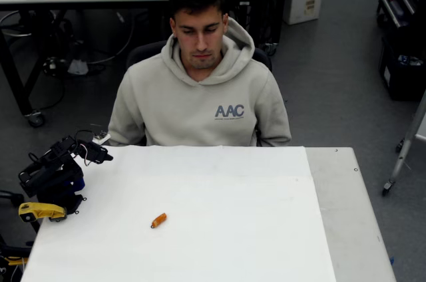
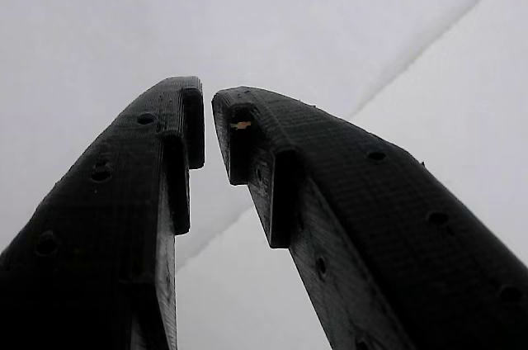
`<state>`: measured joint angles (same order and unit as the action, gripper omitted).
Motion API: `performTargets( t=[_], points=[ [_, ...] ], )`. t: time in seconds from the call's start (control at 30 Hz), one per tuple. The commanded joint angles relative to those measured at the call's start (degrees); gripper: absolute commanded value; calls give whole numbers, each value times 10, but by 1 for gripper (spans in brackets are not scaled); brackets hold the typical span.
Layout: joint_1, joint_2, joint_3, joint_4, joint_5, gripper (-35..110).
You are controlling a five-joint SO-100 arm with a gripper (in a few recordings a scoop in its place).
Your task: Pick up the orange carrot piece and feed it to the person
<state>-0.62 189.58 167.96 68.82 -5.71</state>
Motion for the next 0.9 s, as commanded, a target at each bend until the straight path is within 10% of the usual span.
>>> performTargets(
  t=[0.0,0.87],
  points=[
    [-11,-9,-4,-7,-4,-3],
    [145,-538,-424,-7,-67,-3]
  ],
)
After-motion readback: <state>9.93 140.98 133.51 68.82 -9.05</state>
